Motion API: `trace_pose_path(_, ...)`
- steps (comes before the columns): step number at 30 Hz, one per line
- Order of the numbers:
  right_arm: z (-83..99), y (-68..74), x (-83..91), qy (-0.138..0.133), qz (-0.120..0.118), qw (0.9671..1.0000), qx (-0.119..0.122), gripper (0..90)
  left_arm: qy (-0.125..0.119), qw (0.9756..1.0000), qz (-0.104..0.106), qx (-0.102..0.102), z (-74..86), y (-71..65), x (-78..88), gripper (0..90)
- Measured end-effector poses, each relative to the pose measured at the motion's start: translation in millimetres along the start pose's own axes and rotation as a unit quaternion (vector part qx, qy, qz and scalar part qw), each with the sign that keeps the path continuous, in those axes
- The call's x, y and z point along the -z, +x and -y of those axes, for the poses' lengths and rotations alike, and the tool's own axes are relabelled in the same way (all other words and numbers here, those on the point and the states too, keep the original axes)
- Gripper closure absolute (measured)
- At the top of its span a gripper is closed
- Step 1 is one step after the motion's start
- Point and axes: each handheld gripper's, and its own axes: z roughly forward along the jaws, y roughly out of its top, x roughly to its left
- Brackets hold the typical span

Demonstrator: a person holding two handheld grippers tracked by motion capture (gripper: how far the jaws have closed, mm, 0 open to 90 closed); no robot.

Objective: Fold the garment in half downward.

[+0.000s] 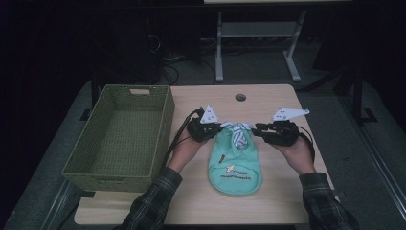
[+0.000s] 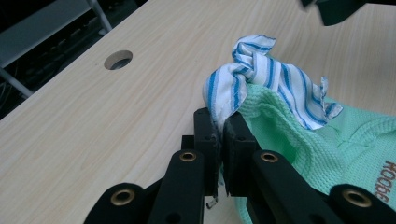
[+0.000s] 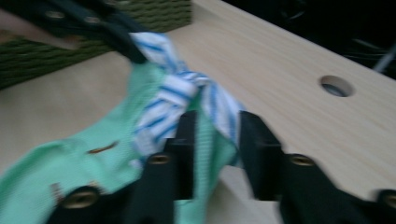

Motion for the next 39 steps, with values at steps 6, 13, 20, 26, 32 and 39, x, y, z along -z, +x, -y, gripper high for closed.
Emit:
trace_pose_path(6, 8.5, 25.4, -9.0, 0.024, -0.052, 0.9983, 0.01, 89.8, 0.002, 1.0, 0.001, 0.003, 1.0, 1.5, -1.6, 85.6)
trace_pose_path(13, 25.1, 49.0, -45.4, 0.067, -0.09, 0.9936, 0.017, 89.8, 0.0, 1.0, 0.005, 0.005, 1.5, 3.0, -1.2, 85.6)
trace_pose_path(20, 35.4, 48.0, -72.2, 0.097, -0.084, 0.9916, 0.011, 89.9, 0.0, 0.9999, 0.012, 0.007, 1.3, 1.7, -1.2, 85.6)
trace_pose_path(26, 44.4, 41.5, -84.6, 0.112, -0.065, 0.9916, -0.003, 90.0, -0.009, 0.9998, 0.017, 0.006, -0.8, 0.7, 4.4, 85.6)
trace_pose_path(32, 44.7, 32.6, -84.0, 0.109, -0.031, 0.9935, -0.002, 90.0, -0.009, 0.9998, 0.019, -0.004, -2.4, -3.3, 15.3, 85.6)
trace_pose_path(39, 45.7, 23.7, -79.7, 0.097, -0.016, 0.9951, -0.011, 90.0, -0.007, 0.9995, 0.026, -0.015, 2.1, -10.5, 18.7, 85.6)
